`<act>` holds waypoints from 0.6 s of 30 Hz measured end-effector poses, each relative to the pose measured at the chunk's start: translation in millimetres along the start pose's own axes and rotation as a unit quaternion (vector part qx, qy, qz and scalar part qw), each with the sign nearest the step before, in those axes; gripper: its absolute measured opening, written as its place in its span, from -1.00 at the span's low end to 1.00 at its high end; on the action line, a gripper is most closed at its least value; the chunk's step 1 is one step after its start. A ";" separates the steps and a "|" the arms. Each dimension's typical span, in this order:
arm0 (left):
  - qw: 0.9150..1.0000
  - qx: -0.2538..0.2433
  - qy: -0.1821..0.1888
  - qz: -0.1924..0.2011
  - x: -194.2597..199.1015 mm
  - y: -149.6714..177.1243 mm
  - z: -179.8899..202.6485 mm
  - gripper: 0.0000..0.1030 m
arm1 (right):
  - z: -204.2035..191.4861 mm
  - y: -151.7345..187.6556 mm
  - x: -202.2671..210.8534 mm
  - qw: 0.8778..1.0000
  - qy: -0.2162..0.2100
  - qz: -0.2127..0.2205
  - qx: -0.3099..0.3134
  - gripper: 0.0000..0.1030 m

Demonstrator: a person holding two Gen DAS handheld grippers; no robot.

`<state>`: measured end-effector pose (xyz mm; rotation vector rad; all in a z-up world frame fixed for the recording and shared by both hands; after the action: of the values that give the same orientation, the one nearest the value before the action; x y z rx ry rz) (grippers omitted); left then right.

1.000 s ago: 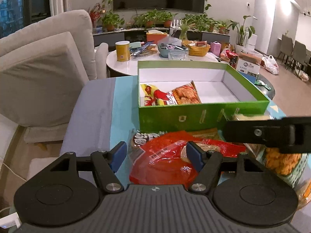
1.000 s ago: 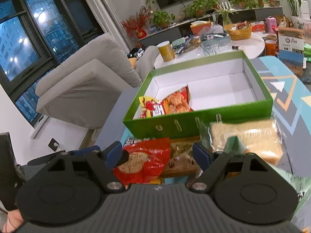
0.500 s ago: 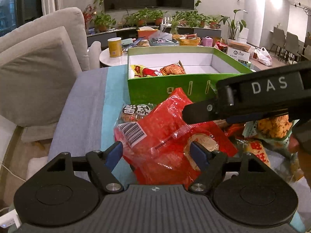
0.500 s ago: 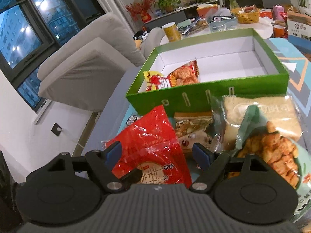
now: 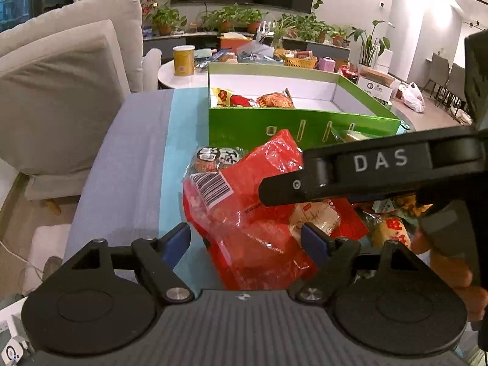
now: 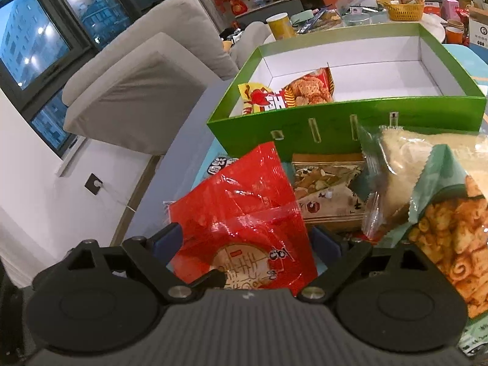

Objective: Organize snacks

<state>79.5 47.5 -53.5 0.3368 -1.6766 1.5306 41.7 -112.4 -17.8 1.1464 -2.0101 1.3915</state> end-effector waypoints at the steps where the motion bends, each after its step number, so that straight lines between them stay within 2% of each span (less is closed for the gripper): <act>1: 1.000 0.006 0.000 -0.006 -0.1 -0.9 -1.6 0.54 | -0.6 -0.2 -0.9 1.000 -0.001 -0.002 0.000 0.23; 7: 0.997 0.059 0.028 -0.049 -7.8 -9.0 -13.7 0.55 | -1.4 -1.1 -7.2 1.000 -0.006 -0.010 -0.002 0.23; 12: 0.989 0.106 0.052 -0.083 -20.8 -15.6 -21.1 0.57 | -1.5 -3.5 -9.4 1.000 -0.010 -0.013 -0.003 0.23; 14: 0.988 0.113 0.065 -0.086 -22.5 -16.6 -20.7 0.50 | -1.3 -3.6 -9.8 1.000 -0.011 -0.015 -0.001 0.23; 18: 0.993 0.086 0.058 -0.064 -20.4 -14.0 -11.2 0.42 | -2.2 -2.0 -10.7 1.000 -0.012 -0.014 0.002 0.23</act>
<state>106.1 48.1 -59.0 0.4284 -1.4097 1.5723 49.1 -106.6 -23.8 1.1951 -2.0008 1.3741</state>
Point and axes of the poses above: each gripper's, at about its wrist camera, not at the fingertips, and x roughly against the way its jaws point, z to its right, y to its underside, the point moved 1 cm from there along -x, roughly the way its jaws point, and after that the axes turned 4 degrees about -z, right-handed, at the moved point
